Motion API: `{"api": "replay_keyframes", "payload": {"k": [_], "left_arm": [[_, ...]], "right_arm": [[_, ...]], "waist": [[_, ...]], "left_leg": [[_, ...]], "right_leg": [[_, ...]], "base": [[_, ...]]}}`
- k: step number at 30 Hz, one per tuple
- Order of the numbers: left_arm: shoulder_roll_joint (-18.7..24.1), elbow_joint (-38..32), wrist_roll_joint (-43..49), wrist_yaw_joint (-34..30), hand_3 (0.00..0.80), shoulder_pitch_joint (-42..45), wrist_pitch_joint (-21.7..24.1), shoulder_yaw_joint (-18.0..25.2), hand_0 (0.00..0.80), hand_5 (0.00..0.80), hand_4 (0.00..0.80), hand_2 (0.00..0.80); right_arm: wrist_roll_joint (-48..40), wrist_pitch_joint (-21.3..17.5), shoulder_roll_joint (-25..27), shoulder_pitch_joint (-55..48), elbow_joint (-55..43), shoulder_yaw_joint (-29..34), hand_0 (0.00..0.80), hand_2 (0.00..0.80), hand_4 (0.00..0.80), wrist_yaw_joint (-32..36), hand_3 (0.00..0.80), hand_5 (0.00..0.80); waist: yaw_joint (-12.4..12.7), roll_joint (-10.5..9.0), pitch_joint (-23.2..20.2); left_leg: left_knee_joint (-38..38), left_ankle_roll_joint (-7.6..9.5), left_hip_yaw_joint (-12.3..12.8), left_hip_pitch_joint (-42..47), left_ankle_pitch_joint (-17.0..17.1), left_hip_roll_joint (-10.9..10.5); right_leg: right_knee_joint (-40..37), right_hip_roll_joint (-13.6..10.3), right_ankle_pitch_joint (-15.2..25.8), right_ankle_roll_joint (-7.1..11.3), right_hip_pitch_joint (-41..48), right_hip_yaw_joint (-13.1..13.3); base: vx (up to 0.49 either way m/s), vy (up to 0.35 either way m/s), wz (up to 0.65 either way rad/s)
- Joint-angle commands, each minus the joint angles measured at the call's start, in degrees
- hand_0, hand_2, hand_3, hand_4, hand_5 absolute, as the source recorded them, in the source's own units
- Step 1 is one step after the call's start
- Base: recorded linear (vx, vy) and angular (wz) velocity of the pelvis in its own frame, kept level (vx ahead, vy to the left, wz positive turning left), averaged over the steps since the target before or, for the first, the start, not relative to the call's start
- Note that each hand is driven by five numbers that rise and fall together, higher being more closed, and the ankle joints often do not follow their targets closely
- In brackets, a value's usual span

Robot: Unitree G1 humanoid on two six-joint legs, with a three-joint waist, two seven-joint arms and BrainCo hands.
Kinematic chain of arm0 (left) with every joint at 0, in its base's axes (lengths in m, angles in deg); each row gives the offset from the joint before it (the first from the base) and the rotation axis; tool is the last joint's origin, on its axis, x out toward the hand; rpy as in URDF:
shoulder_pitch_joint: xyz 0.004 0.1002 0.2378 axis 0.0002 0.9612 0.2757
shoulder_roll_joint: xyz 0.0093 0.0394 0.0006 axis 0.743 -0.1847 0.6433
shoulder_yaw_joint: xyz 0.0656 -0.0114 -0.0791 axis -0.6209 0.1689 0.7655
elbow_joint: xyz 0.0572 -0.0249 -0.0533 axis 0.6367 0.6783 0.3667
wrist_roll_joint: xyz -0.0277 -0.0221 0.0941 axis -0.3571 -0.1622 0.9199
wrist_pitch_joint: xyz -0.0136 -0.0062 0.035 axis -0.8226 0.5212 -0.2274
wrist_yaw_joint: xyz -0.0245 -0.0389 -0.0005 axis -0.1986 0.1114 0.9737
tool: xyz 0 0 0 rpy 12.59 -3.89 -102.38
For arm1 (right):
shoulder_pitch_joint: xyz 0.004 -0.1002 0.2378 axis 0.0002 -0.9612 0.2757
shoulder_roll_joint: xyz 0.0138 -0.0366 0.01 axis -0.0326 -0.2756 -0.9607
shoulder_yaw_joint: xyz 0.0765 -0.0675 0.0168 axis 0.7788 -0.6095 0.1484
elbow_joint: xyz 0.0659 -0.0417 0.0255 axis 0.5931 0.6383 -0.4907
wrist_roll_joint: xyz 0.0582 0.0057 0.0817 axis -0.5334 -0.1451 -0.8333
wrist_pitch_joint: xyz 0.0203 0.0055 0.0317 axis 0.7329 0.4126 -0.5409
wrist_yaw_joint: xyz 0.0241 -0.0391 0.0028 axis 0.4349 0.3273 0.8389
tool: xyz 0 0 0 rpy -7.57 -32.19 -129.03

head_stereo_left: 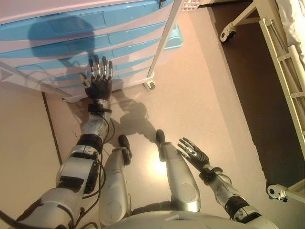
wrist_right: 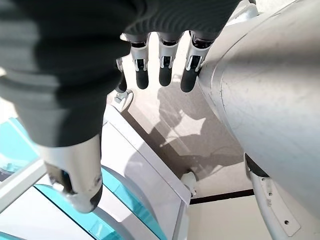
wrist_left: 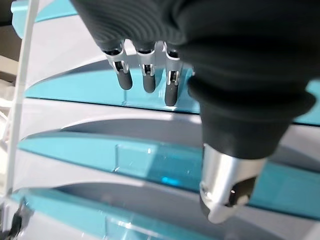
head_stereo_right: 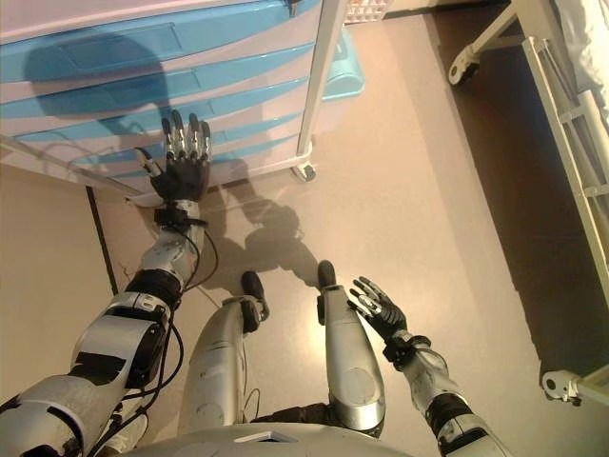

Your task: Open the drawer and pick up the medicine

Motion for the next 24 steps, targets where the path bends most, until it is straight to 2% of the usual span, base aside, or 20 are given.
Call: {"api": "replay_keyframes", "payload": {"k": [1,7,14,24], "left_arm": [[0.85,0.87,1.59,0.27,0.000,-3.15,-0.39,0.91,0.000,0.000,0.000,0.000],[-0.52,2.06,4.15,-0.48,0.000,-1.39,-0.75,-0.41,0.000,0.000,0.000,0.000],[-1.86,4.24,4.88,-1.94,0.000,1.31,-1.69,0.54,0.000,0.000,0.000,0.000],[-1.11,5.51,2.83,-4.41,0.000,1.61,-2.02,2.60,0.000,0.000,0.000,0.000]], "right_arm": [[-0.20,0.84,1.74,-6.04,-1.49,-4.48,0.000,0.000,0.000,0.85,0.000,0.000],[-0.27,1.38,1.82,-5.69,-2.34,-4.71,0.000,0.000,0.000,0.41,0.000,0.000],[-0.77,1.37,1.04,-5.24,-2.13,-4.69,0.000,0.000,0.000,0.32,0.000,0.000],[-0.10,2.19,0.97,-4.76,-2.18,-4.51,0.000,0.000,0.000,0.39,0.000,0.000]], "waist": [[-0.97,2.82,0.17],[-0.71,2.92,0.18],[-0.24,2.61,0.20],[-0.06,2.46,0.20]], "left_leg": [[-4.81,0.12,-1.72,2.07,-3.72,-3.11],[-5.49,0.16,-1.80,1.92,-3.42,-3.32],[-5.81,0.22,-2.00,1.58,-3.41,-3.45],[-5.54,0.55,-2.06,1.47,-3.73,-3.45]], "right_leg": [[-0.69,1.61,1.82,-1.74,-2.72,-0.10],[-1.05,1.73,2.00,-1.70,-2.91,-0.35],[-1.35,2.12,2.01,-1.69,-3.11,-0.55],[-0.37,2.45,1.93,-1.43,-3.87,-0.62]], "base": [[0.003,-0.005,-0.03],[0.000,0.000,0.00],[0.000,0.000,0.00],[0.000,0.000,0.00]]}}
